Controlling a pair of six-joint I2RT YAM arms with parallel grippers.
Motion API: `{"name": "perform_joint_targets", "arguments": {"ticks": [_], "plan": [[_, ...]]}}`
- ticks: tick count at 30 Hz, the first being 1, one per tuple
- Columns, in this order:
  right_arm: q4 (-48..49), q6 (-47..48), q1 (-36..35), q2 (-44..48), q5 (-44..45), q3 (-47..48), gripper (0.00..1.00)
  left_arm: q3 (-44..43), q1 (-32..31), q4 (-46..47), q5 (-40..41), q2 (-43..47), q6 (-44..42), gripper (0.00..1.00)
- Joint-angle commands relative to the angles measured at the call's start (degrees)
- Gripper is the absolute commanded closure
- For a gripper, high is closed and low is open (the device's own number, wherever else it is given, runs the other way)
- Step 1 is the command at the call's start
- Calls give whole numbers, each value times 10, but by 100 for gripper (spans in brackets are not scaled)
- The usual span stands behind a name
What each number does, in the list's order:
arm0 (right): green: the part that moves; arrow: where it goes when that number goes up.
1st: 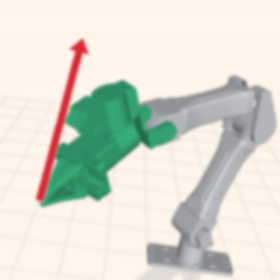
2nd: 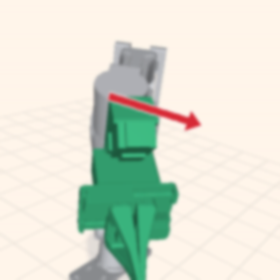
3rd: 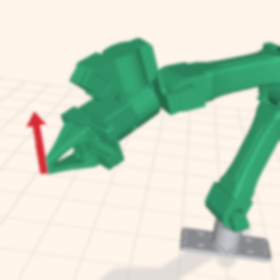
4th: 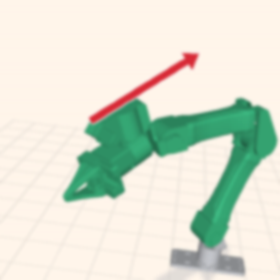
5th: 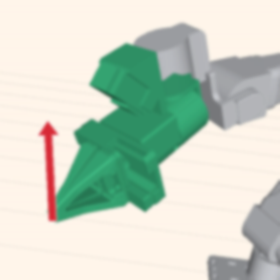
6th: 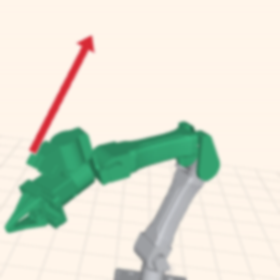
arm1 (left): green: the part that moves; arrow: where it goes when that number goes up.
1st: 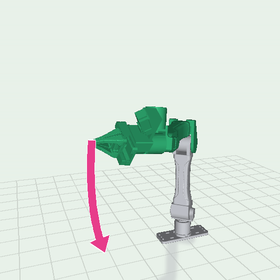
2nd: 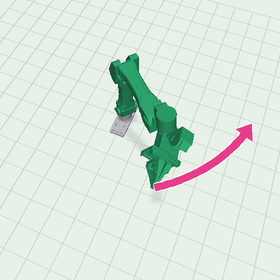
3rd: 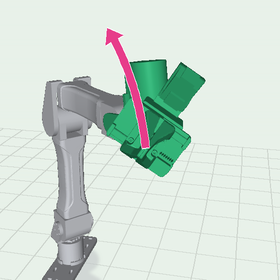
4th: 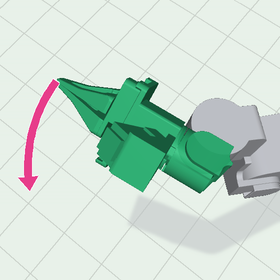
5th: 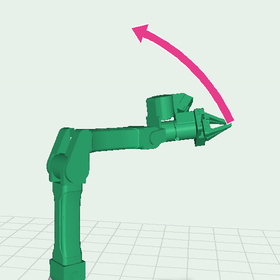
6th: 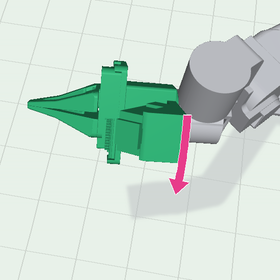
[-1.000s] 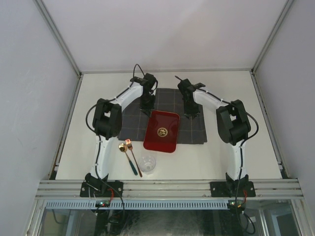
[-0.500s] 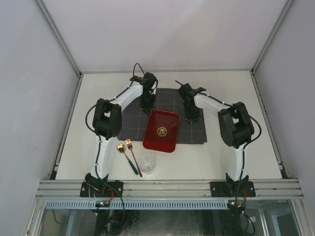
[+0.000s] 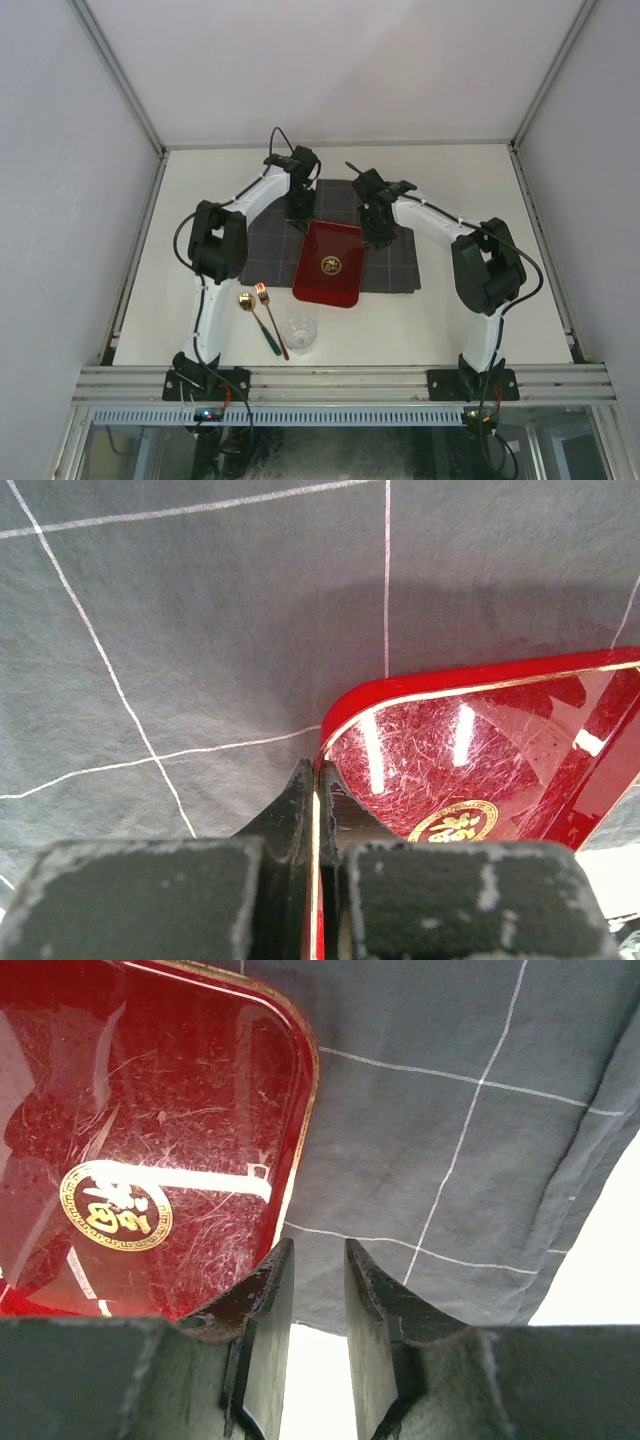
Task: Set the dinner table for one person
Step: Place the plate on the napkin.
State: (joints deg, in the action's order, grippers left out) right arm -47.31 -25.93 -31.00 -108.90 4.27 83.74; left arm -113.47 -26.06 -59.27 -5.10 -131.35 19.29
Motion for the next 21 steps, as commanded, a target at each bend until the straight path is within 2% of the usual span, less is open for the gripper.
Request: {"name": "perform_joint_targets", "arguments": {"ticks": [1, 17, 21], "plan": [[22, -6, 0, -4, -18, 16, 75, -12, 8, 34, -13, 29, 42, 100], [28, -9, 21, 25, -8, -15, 76, 85, 42, 201, -102, 142, 220, 100], [23, -11, 32, 35, 1, -20, 76, 90, 47, 214, -116, 154, 232, 100]]}}
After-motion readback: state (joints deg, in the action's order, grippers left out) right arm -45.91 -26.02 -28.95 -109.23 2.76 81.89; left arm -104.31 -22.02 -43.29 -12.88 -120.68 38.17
